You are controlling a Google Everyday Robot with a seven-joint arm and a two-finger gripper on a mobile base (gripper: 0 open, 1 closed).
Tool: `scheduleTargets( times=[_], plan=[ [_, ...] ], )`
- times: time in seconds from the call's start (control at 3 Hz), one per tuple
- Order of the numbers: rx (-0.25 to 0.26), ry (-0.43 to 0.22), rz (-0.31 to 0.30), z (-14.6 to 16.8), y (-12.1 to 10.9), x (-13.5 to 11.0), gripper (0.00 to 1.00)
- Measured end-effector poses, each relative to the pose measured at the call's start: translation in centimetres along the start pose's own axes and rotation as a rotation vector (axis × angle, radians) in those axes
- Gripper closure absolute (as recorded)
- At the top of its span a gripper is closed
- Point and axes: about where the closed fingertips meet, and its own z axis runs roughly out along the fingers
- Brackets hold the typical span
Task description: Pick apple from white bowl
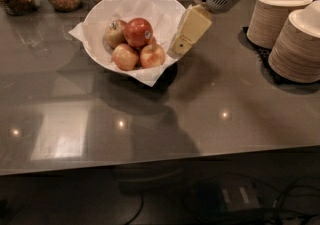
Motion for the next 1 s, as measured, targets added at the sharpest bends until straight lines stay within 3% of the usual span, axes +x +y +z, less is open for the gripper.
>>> scheduleTargets(
  times=[0.33, 1.0],
  plan=[
    [-0.027, -0.034, 0.057, 3.09, -1.03, -3.21, 0.00],
    [-0.004, -0.074, 0.048, 3.64, -0.90, -3.33, 0.00]
  ],
)
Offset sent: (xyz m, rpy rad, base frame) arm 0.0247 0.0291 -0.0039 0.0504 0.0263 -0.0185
